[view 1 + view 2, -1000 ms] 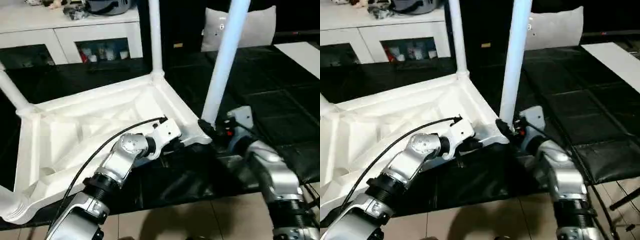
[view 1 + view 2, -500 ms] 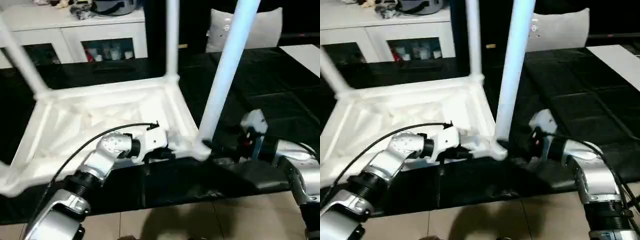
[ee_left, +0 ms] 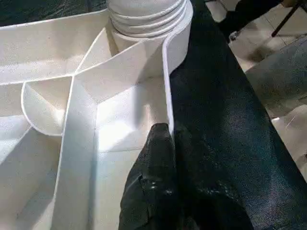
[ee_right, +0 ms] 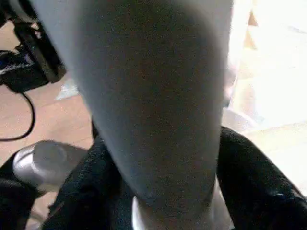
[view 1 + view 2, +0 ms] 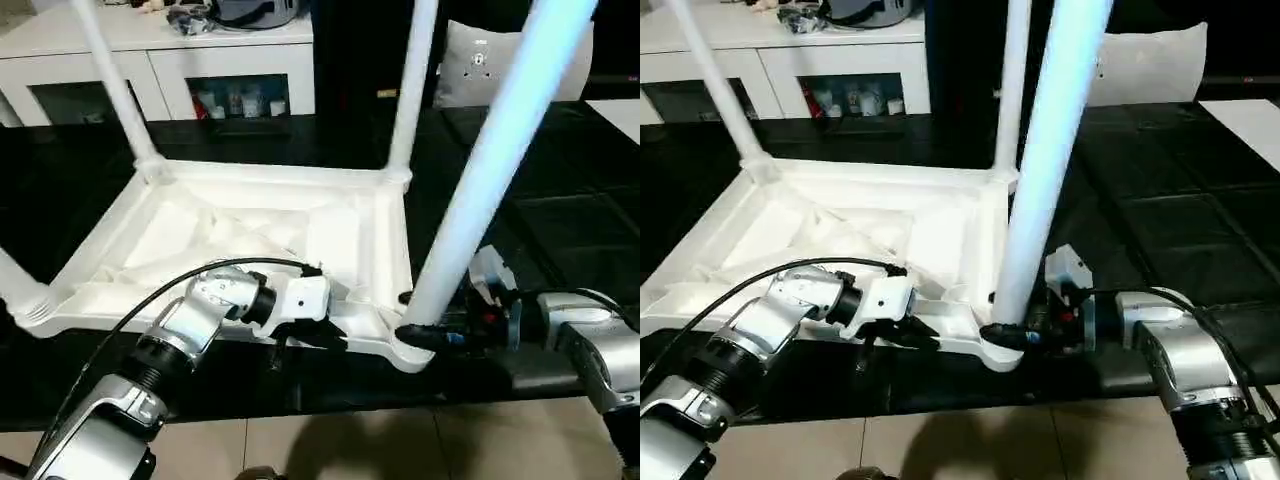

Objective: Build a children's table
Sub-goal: Rotate leg to tighten

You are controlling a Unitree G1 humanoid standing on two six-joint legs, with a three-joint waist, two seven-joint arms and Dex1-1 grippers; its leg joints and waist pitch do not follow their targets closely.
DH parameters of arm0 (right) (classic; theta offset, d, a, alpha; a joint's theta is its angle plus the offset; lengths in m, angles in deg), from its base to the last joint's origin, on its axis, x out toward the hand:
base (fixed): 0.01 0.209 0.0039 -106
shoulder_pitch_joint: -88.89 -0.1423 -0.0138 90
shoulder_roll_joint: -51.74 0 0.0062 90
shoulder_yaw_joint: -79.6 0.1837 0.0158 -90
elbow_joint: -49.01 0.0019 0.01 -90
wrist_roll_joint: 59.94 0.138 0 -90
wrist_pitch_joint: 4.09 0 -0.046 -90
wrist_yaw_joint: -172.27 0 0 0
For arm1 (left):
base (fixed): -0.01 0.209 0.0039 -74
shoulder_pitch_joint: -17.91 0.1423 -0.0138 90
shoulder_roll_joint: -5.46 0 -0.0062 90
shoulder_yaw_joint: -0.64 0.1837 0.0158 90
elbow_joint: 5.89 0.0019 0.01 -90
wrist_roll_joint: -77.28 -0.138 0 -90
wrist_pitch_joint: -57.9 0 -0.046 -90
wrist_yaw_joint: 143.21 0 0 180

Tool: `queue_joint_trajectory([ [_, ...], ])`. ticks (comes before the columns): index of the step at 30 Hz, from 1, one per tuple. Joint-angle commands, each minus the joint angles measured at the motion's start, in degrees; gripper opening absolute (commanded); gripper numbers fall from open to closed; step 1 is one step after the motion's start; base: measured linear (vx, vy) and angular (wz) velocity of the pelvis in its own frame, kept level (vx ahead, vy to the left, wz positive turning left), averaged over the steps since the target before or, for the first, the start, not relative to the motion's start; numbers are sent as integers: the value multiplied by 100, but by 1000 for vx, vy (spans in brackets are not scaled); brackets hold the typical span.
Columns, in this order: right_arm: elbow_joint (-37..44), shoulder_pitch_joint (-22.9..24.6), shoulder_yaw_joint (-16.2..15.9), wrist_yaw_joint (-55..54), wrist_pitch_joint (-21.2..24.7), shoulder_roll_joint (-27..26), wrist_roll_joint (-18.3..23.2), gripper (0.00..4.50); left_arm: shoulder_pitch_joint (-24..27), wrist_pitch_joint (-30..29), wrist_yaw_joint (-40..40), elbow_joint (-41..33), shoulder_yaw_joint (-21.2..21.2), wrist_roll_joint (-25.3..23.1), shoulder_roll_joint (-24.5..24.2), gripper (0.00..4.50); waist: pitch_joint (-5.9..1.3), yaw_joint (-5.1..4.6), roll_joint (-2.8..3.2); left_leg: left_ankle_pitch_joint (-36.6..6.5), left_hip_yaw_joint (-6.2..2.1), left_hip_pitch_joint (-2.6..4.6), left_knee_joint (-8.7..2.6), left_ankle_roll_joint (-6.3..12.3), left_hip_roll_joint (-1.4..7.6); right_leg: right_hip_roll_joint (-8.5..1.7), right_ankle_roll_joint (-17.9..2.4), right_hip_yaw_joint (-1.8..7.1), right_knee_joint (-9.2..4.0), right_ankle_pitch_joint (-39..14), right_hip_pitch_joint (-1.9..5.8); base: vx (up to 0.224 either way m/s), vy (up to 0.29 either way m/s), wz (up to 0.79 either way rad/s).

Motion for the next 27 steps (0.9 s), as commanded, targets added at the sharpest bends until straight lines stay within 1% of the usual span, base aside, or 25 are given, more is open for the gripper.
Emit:
queue_joint_trajectory([
  [1,71,-33,-53,163,130,81,101,249,-114,135,175,-51,121,-46,17,0,-380,-17,-145,-574,-113,39,-354,675,347,-542,-341,333,-482,-2242,332,0,0,0],
  [4,77,-15,-81,252,224,124,164,219,-100,76,211,-75,112,-3,25,0,-387,-1,-154,-511,-109,31,-346,697,341,-538,-328,330,-476,-2198,329,0,0,0],
  [5,80,-7,-70,253,249,116,192,219,-92,53,211,-81,108,7,28,0,-386,1,-159,-519,-108,32,-347,695,341,-542,-322,329,-478,-2217,331,0,0,0],
  [7,80,8,-32,236,274,76,242,212,-68,-15,176,-98,92,18,30,0,-382,9,-141,-554,-109,42,-349,666,340,-540,-305,326,-489,-2302,323,0,0,0],
  [9,75,12,-14,220,282,47,263,211,-50,-61,149,-111,78,36,34,0,-383,7,-147,-561,-112,41,-352,656,342,-539,-302,322,-493,-2306,325,0,0,0],
  [10,31,2,-3,126,278,-48,273,209,2,-236,67,-162,24,94,60,0,-385,5,-144,-565,-109,42,-352,640,341,-539,-306,323,-486,-2303,329,0,0,0],
  [11,-187,-82,-31,-107,167,-218,138,209,36,-361,-25,-205,-36,138,106,0,-383,5,-139,-559,-112,36,-352,645,337,-540,-307,320,-491,-2304,330,0,0,0],
  [12,-187,-82,-31,-107,167,-218,138,209,36,-361,-25,-205,-36,138,106,0,-365,-21,-144,-628,-110,29,-355,617,325,-546,-307,304,-522,-2416,321,0,0,0],
  [13,-772,-280,-67,-544,-100,-556,-132,209,84,-620,-185,-289,-130,201,185,0,-361,-62,-140,-715,-104,53,-352,551,310,-543,-286,288,-542,-2596,304,0,0,0],
  [14,-913,-327,-72,-638,-164,-632,-195,209,92,-675,-217,-306,-149,214,201,0,-346,-106,-147,-767,-102,39,-352,512,296,-542,-288,277,-547,-2687,304,0,0,0],
  [15,-1298,-467,-51,-984,-357,-804,-356,209,110,-770,-338,-348,-193,224,247,0,-323,-152,-138,-877,-108,55,-350,452,260,-541,-175,247,-617,-3017,309,0,0,0],
  [16,-1298,-467,-51,-984,-357,-804,-356,209,110,-770,-338,-348,-193,224,247,0,-317,-225,-142,-926,-116,58,-342,416,244,-537,-102,234,-643,-3184,314,0,0,0],
  [17,-1676,-594,132,-1888,-477,-1116,-545,207,136,-1089,-769,-447,-307,195,402,0,-322,-245,-142,-907,-122,45,-347,415,246,-533,-70,233,-642,-3192,328,0,0,0],
  [18,-1688,-615,189,-2314,-457,-1251,-628,206,138,-1248,-1009,-486,-360,175,494,0,-317,-307,-120,-949,-141,66,-364,369,280,-519,-108,224,-643,-3138,301,0,0,0],
  [19,-1669,-612,199,-2399,-442,-1275,-642,205,137,-1283,-1062,-493,-370,170,514,0,-312,-395,-120,-1021,-163,61,-374,322,282,-520,-146,213,-645,-3117,318,0,0,0],
  [20,-1637,-609,216,-2539,-416,-1315,-663,204,136,-1340,-1149,-506,-387,162,547,0,-322,-420,-124,-1028,-166,55,-371,314,281,-524,-141,220,-639,-3075,332,0,0,0],
  [21,-1475,-603,230,-2905,-281,-1466,-725,203,139,-1468,-1400,-543,-425,118,655,0,-336,-461,-130,-1033,-165,53,-368,354,281,-535,-193,250,-615,-2949,336,0,0,0],
  [22,-1379,-619,243,-3226,-191,-1608,-794,203,138,-1584,-1630,-573,-457,73,757,0,-332,-504,-119,-987,-172,37,-386,388,300,-526,-261,262,-594,-2806,335,0,0,0],
  [23,-1368,-637,250,-3349,-164,-1670,-831,203,137,-1637,-1721,-586,-473,54,803,0,-341,-509,-122,-967,-171,44,-376,403,297,-526,-274,262,-598,-2772,331,0,0,0],
  [24,-1326,-739,302,-3938,-75,-2000,-969,203,119,-1877,-2184,-630,-549,-32,1070,0,-345,-533,-138,-910,-163,21,-374,408,299,-537,-324,286,-563,-2664,346,0,0,0],
  [25,-1333,-798,346,-4159,-65,-2171,-980,203,99,-1989,-2436,-637,-575,-84,1234,0,-339,-546,-143,-894,-149,25,-350,411,256,-535,-313,262,-606,-2791,323,0,0,0],
  [26,-1365,-830,366,-4238,-89,-2244,-978,203,92,-2042,-2543,-645,-582,-105,1303,0,-349,-556,-147,-865,-139,31,-343,403,250,-542,-307,270,-601,-2813,332,0,0,0],
  [27,-1347,-850,333,-4240,-194,-2322,-981,203,61,-2107,-2777,-626,-578,-168,1438,0,-346,-548,-145,-801,-135,20,-336,445,230,-538,-280,267,-615,-2848,334,0,0,0],
])
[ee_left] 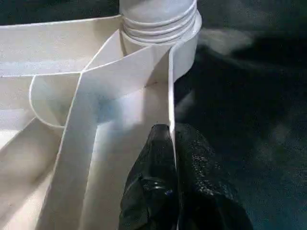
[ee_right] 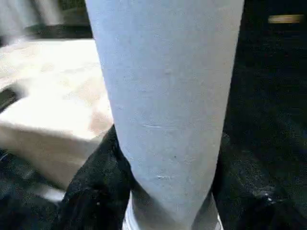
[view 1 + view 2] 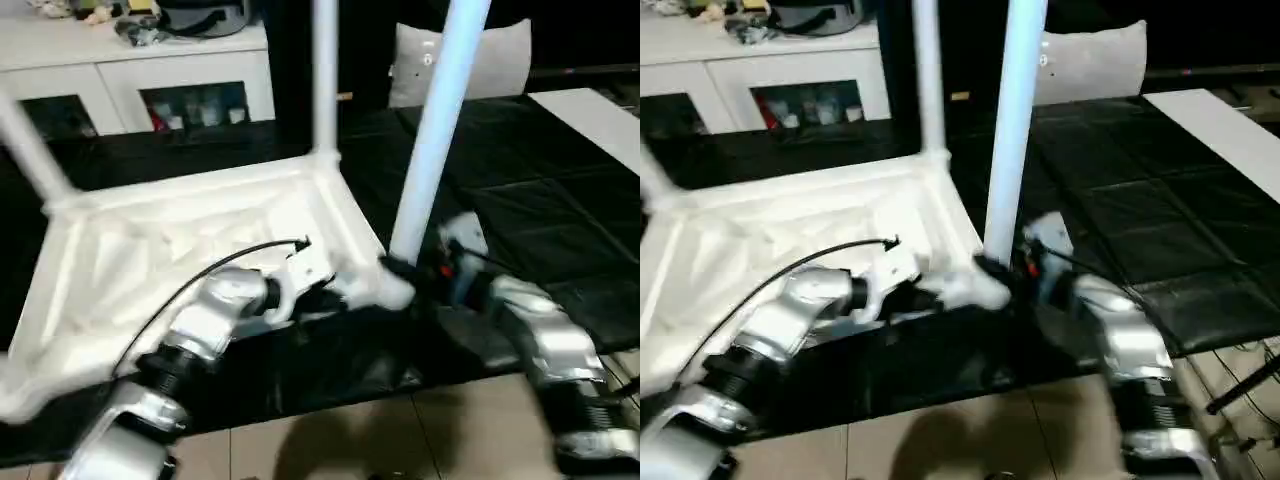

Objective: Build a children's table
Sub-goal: Rotate leg to tighten

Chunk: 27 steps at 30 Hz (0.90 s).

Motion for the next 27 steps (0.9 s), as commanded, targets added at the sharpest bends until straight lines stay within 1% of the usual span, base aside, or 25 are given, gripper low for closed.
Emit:
queue_joint_trajectory([
  [1,-148,-42,-291,-71,130,-258,-30,255,-113,35,-142,-353,161,136,361,0,-346,51,-126,-732,-126,12,-343,542,235,-527,-245,281,-609,-2814,299,0,0,0],
  [2,-115,-36,-312,-59,96,-271,-39,268,-125,20,-194,-345,168,122,398,0,-355,62,-120,-703,-128,9,-345,567,245,-531,-259,286,-590,-2736,307,0,0,0],
  [3,-74,-26,-330,-41,86,-281,-35,275,-135,11,-225,-338,173,113,427,0,-355,66,-118,-663,-136,-17,-357,631,257,-527,-279,289,-574,-2604,318,0,0,0],
  [4,-10,-4,-343,-48,106,-276,-22,288,-141,25,-247,-339,176,104,431,0,-375,81,-114,-601,-138,-12,-353,669,265,-524,-310,299,-550,-2429,317,0,0,0],
  [5,113,43,-345,-55,149,-256,-13,303,-144,11,-260,-356,179,97,407,0,-379,94,-109,-554,-141,-15,-356,690,276,-528,-337,307,-534,-2325,318,0,0,0],
  [6,113,43,-345,-55,149,-256,-13,303,-144,11,-260,-356,179,97,407,0,-384,121,-107,-486,-141,-17,-358,719,292,-525,-394,319,-502,-2131,317,0,0,0],
  [7,326,140,-311,-29,189,-203,-4,316,-145,50,-252,-365,165,61,324,0,-374,133,-107,-481,-139,-18,-363,741,296,-522,-424,322,-494,-2051,319,0,0,0],
  [8,404,182,-286,2,190,-176,-1,316,-145,90,-235,-358,153,39,280,0,-375,142,-101,-498,-139,-12,-364,741,302,-532,-434,324,-495,-2048,317,0,0,0],
  [9,521,259,-258,142,172,-99,55,335,-149,181,-187,-323,132,26,208,0,-368,151,-104,-549,-136,-7,-369,739,299,-530,-415,322,-508,-2095,316,0,0,0],
  [10,629,331,-254,272,143,-10,123,335,-149,241,-149,-302,117,20,148,0,-373,159,-105,-572,-138,-1,-371,729,301,-535,-416,327,-499,-2090,320,0,0,0],
  [12,769,435,-254,552,76,185,207,357,-157,304,-53,-255,109,25,42,0,-366,172,-108,-600,-133,-7,-371,748,302,-535,-402,332,-504,-2092,324,0,0,0],
  [13,812,477,-258,720,43,299,238,362,-164,370,35,-219,122,32,-16,0,-362,188,-57,-626,-137,-3,-370,743,299,-539,-396,329,-505,-2126,320,0,0,0],
  [14,826,492,-259,779,34,343,248,369,-165,387,67,-210,127,34,-38,0,-358,186,-81,-654,-133,-3,-371,738,294,-524,-356,319,-530,-2181,324,0,0,0],
  [15,889,566,-251,1111,-1,585,316,380,-165,463,250,-178,178,29,-166,0,-362,193,-96,-678,-126,3,-366,734,282,-529,-338,323,-531,-2241,325,0,0,0],
  [17,960,633,-189,1490,22,847,443,399,-164,550,449,-155,245,11,-314,0,-359,222,-89,-677,-130,1,-363,759,288,-529,-297,322,-535,-2297,326,0,0,0],
  [20,1076,705,-155,1905,112,1106,579,425,-181,684,672,-111,299,29,-440,0,-359,256,-80,-667,-130,1,-366,788,301,-519,-332,317,-524,-2213,318,0,0,0],
  [21,1198,785,-206,2319,133,1379,633,436,-204,873,952,-45,366,57,-556,0,-360,268,-88,-670,-129,1,-362,799,297,-516,-318,316,-528,-2216,324,0,0,0],
  [22,1200,787,-208,2328,133,1385,634,436,-205,877,958,-43,367,57,-559,0,-361,278,-88,-665,-128,4,-360,805,299,-513,-308,318,-522,-2205,323,0,0,0],
  [23,1235,812,-249,2478,127,1499,624,436,-215,1006,1104,-3,404,71,-613,0,-363,294,-99,-645,-129,4,-363,819,308,-515,-310,321,-516,-2175,321,0,0,0],
  [26,1264,853,-363,2847,48,1748,604,436,-244,1312,1532,97,501,123,-755,0,-357,305,-100,-675,-124,3,-361,793,294,-518,-308,310,-526,-2275,318,0,0,0],
  [27,1255,855,-392,2967,23,1818,626,436,-260,1386,1643,132,530,139,-790,0,-357,315,-121,-677,-122,2,-361,795,298,-522,-296,311,-526,-2329,317,0,0,0],
])
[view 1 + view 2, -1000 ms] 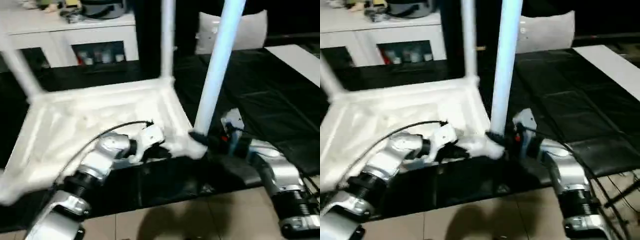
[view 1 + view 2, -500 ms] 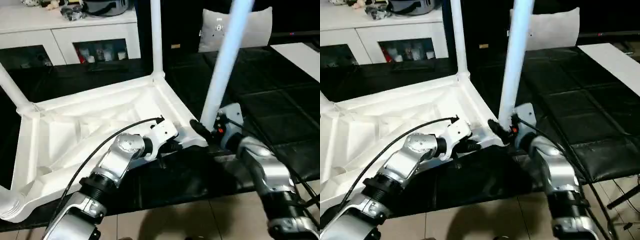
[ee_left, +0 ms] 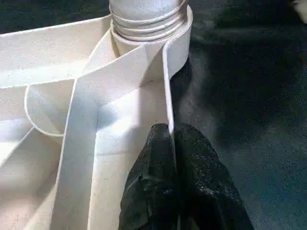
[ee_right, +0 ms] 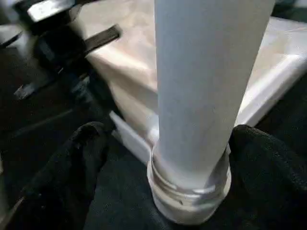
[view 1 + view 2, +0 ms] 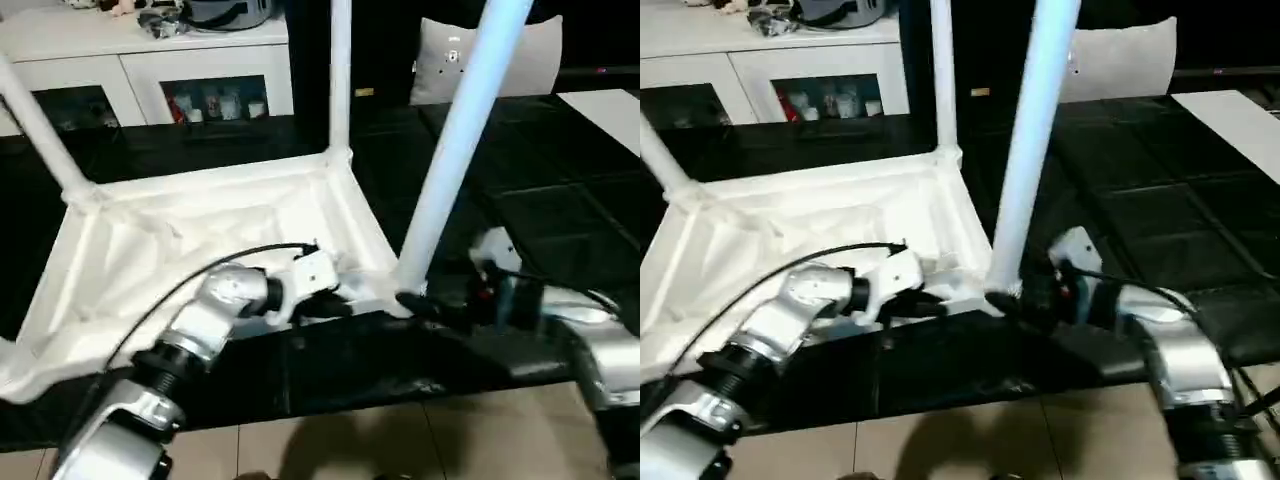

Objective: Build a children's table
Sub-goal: Rotate leg to tighten

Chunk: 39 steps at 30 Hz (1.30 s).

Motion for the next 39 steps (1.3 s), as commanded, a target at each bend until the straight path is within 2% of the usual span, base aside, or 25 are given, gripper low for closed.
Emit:
queue_joint_trajectory([
  [1,97,-2,-115,288,-47,77,109,436,-196,258,308,-8,212,-16,-37,0,-361,20,-132,-700,-119,14,-338,751,296,-516,-297,310,-517,-2339,345,0,0,0],
  [3,97,-17,-171,723,-17,249,233,436,-232,485,660,62,321,21,-138,0,-360,47,-140,-729,-114,25,-337,752,300,-519,-280,309,-537,-2432,338,0,0,0],
  [4,102,-29,-188,857,3,295,270,436,-234,566,803,65,364,39,-176,0,-360,104,-142,-721,-110,30,-336,770,312,-523,-251,318,-530,-2461,334,0,0,0],
  [6,98,-57,-218,1044,49,348,322,410,-232,671,1034,63,427,61,-230,0,-371,145,-131,-668,-115,39,-342,751,337,-532,-296,324,-510,-2351,324,0,0,0],
  [8,90,-78,-251,1169,100,380,359,399,-234,713,1151,62,468,57,-259,0,-373,182,-150,-642,-117,41,-347,759,347,-538,-343,326,-493,-2278,328,0,0,0],
  [9,94,-101,-323,1388,178,443,418,378,-246,803,1322,90,518,54,-293,0,-374,194,-161,-622,-116,38,-347,759,357,-536,-374,329,-482,-2224,323,0,0,0],
  [12,119,-116,-447,1632,260,525,430,358,-252,899,1516,102,583,81,-338,0,-374,250,-160,-603,-113,43,-345,739,360,-552,-396,335,-475,-2219,328,0,0,0],
  [19,78,-174,-528,1822,352,574,469,294,-315,1010,1617,241,578,114,-340,0,-368,263,-170,-633,-109,44,-347,648,334,-540,-288,322,-504,-2414,332,0,0,0],
  [26,-27,-225,-530,1925,357,621,478,224,-359,1079,1668,354,547,128,-348,0,-372,277,-175,-583,-109,35,-343,666,337,-542,-300,320,-491,-2338,335,0,0,0],
  [29,-61,-227,-475,1890,433,566,536,214,-332,968,1697,350,490,227,-321,0,-374,281,-170,-598,-107,45,-343,648,338,-545,-305,319,-496,-2383,334,0,0,0],
  [30,-36,-211,-457,1874,486,540,574,211,-316,889,1648,320,441,272,-289,0,-377,277,-138,-603,-108,46,-343,644,344,-536,-315,318,-503,-2340,331,0,0,0],
  [33,150,-117,-424,1682,661,435,648,205,-275,634,1415,224,316,346,-181,0,-377,281,-147,-608,-112,50,-346,631,350,-536,-357,322,-490,-2260,338,0,0,0],
  [36,320,-91,-372,1130,994,227,635,204,-169,183,1291,-21,180,570,-34,0,-350,248,-156,-682,-110,49,-351,572,321,-536,-301,301,-527,-2524,330,0,0,0],
  [38,283,-157,-345,479,1032,-38,404,204,-60,-125,1059,-251,166,572,47,0,-333,217,-142,-782,-110,79,-355,484,307,-538,-230,287,-571,-2808,315,0,0,0],
  [39,228,-207,-317,131,1064,-183,286,204,-20,-252,919,-335,166,541,88,0,-328,191,-148,-809,-119,72,-367,448,313,-537,-215,286,-572,-2852,318,0,0,0],
])
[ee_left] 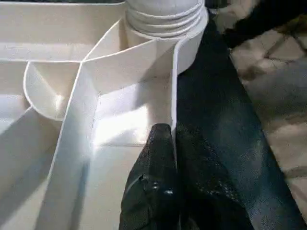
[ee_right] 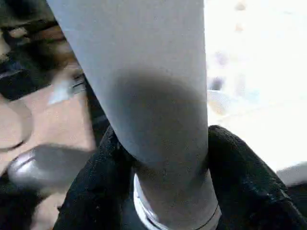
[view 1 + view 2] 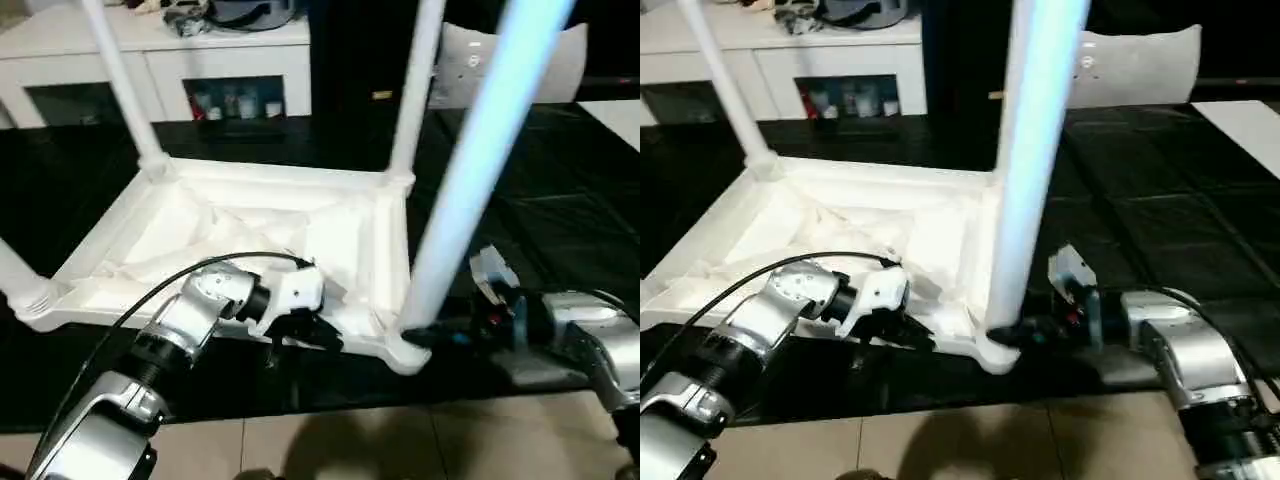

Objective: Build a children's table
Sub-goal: Rotate leg to tighten

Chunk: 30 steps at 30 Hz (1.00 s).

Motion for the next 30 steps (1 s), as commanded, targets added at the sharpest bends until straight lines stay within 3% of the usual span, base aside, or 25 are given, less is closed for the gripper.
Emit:
queue_joint_trajectory([
  [1,-82,-208,-42,-1085,190,-471,-232,203,51,-293,-465,-414,37,115,405,0,-321,-29,-129,-871,-127,42,-373,402,287,-535,-163,263,-610,-2971,291,0,0,0],
  [2,-241,-332,18,-1780,254,-787,-459,201,53,-465,-924,-449,-6,-13,595,0,-308,-120,-132,-886,-142,23,-386,321,279,-519,-125,246,-613,-3031,293,0,0,0],
  [4,-315,-393,40,-2106,284,-941,-567,199,45,-552,-1183,-459,-33,-88,705,0,-331,-250,-126,-932,-158,25,-364,243,255,-529,-77,213,-642,-3101,308,0,0,0],
  [7,-538,-607,180,-3180,391,-1463,-839,199,-52,-899,-2119,-386,-194,-284,1179,0,-353,-389,-114,-780,-156,-11,-354,390,259,-512,-214,250,-606,-2730,315,0,0,0],
  [9,-676,-726,329,-3668,440,-1738,-842,199,-110,-1072,-2544,-342,-278,-333,1402,0,-347,-402,-138,-725,-137,-21,-341,478,231,-508,-224,258,-613,-2669,316,0,0,0],
  [10,-785,-788,360,-3765,147,-1881,-829,199,-164,-1126,-2786,-304,-306,-351,1560,0,-350,-391,-134,-722,-121,1,-329,501,218,-517,-222,264,-631,-2764,297,0,0,0],
  [11,-786,-789,362,-3769,137,-1887,-832,199,-165,-1128,-2792,-307,-305,-354,1563,0,-359,-383,-134,-700,-111,2,-320,506,213,-526,-213,272,-627,-2780,297,0,0,0],
  [12,-798,-796,391,-3825,21,-1975,-865,232,-170,-1141,-2858,-336,-293,-393,1606,0,-378,-349,-130,-582,-121,-25,-327,542,217,-523,-201,283,-599,-2646,330,0,0,0],
  [16,-723,-751,435,-3806,-14,-2009,-834,276,-165,-1128,-2829,-362,-269,-474,1533,0,-400,-327,-95,-366,-143,-45,-341,721,275,-520,-381,306,-503,-1936,342,0,0,0],
  [20,-470,-540,443,-3411,-120,-1814,-734,313,-151,-925,-2681,-325,-236,-595,1256,0,-391,-306,-89,-454,-141,-30,-349,763,297,-528,-464,322,-491,-1828,346,0,0,0],
  [24,-202,-270,497,-2561,-210,-1304,-418,353,-216,-626,-2370,-115,-237,-572,950,0,-387,-267,-91,-519,-133,-31,-348,779,292,-529,-428,327,-499,-1924,355,0,0,0],
  [30,-57,-131,499,-1661,-240,-587,-311,402,-231,-201,-1494,39,-68,-502,510,0,-372,-178,-63,-662,-137,-2,-362,712,315,-529,-378,319,-518,-2105,335,0,0,0],
])
